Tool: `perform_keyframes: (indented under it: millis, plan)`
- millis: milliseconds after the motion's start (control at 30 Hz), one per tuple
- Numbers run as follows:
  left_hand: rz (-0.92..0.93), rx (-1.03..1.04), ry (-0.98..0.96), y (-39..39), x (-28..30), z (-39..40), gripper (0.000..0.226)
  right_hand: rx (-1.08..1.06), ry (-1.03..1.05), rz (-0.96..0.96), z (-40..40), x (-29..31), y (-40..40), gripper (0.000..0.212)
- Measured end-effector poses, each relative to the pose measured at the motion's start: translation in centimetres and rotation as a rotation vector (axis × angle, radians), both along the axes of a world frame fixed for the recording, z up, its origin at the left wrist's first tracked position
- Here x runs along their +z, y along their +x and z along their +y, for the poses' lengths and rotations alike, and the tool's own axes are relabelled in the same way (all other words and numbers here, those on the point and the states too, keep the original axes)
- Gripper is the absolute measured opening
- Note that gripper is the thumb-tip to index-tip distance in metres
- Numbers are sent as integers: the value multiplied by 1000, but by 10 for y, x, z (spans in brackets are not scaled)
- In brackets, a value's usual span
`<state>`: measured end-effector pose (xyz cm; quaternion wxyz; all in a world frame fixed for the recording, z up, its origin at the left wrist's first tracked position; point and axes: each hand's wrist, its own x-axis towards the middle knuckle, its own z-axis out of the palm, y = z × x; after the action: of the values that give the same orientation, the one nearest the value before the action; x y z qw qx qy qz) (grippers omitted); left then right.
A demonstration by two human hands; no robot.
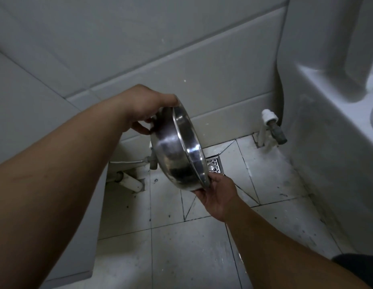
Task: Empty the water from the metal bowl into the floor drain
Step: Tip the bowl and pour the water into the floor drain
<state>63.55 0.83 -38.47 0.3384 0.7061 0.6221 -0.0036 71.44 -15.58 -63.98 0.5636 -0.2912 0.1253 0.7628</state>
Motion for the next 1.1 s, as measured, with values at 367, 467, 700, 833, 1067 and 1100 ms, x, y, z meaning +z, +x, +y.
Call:
perform_keyframes:
  millis: [367,467,700,833,1067,1100]
  plan:
    - [12,-23,5,0,4,-3,42,-9,-28,-13,-2,5,-2,37]
    - [9,-18,13,0,6,-4,43,-18,-29,-21,-1,3,-2,40]
    - [2,-17,17,-4,7,-3,40,-16,-34,-33,-2,5,-4,38]
    - [-1,-10,24,-6,7,-2,40,-23,-28,-43,-1,7,-4,39]
    - [-8,-7,17,-11,5,0,48,-2,-5,-48,-2,15,-2,44]
    - [-12,-3,17,-12,6,1,49,-1,-1,-43,-3,16,-2,46]
